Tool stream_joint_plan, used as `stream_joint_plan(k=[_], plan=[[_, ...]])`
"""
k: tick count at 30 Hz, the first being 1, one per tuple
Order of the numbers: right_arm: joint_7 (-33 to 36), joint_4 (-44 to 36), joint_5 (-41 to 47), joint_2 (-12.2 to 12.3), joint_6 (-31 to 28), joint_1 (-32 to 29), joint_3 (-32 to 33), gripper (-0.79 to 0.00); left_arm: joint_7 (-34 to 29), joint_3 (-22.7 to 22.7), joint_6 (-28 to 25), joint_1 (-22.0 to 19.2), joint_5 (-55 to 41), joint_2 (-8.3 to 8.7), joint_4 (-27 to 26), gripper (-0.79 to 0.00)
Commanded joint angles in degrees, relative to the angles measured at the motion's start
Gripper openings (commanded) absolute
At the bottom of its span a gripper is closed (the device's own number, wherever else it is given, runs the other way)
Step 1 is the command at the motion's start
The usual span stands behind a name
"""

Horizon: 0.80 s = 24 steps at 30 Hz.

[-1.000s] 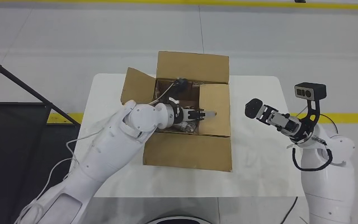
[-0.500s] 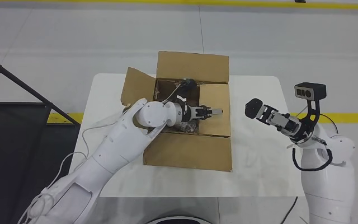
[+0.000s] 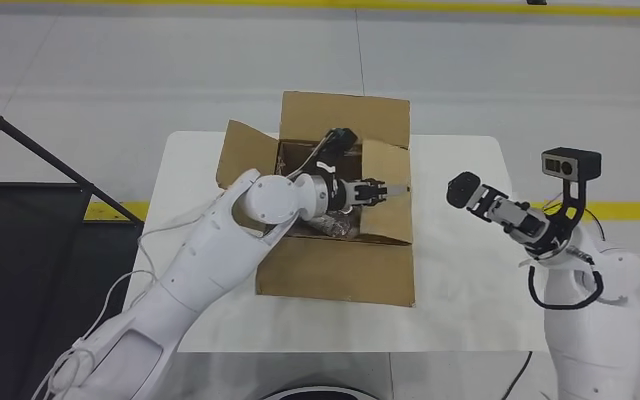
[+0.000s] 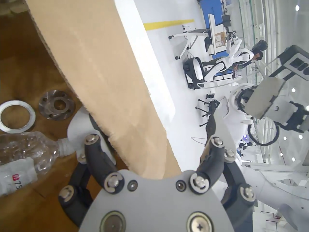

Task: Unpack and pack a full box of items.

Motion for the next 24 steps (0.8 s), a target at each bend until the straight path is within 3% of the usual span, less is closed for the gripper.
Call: stream_joint_plan(k=[1, 10, 24], plan=[[-0.1, -0.1, 0.6, 0.2, -0.2, -0.5, 1.0, 0.000, 0.6, -0.1, 0.3, 0.1, 0.1, -0.11, -1.6, 0.000], [-1.0, 1.0, 3.5, 1.4, -1.6, -3.7, 6.9, 0.000, 6.1, 4.3, -1.2, -2.1, -1.2, -2.58, -1.8, 0.000], [-5.1, 4.7, 4.8, 2.9, -3.5, -9.2, 15.5, 0.000, 12.8, 14.5, -6.0, -8.9, -4.4, -9.75, 11.3, 0.000]])
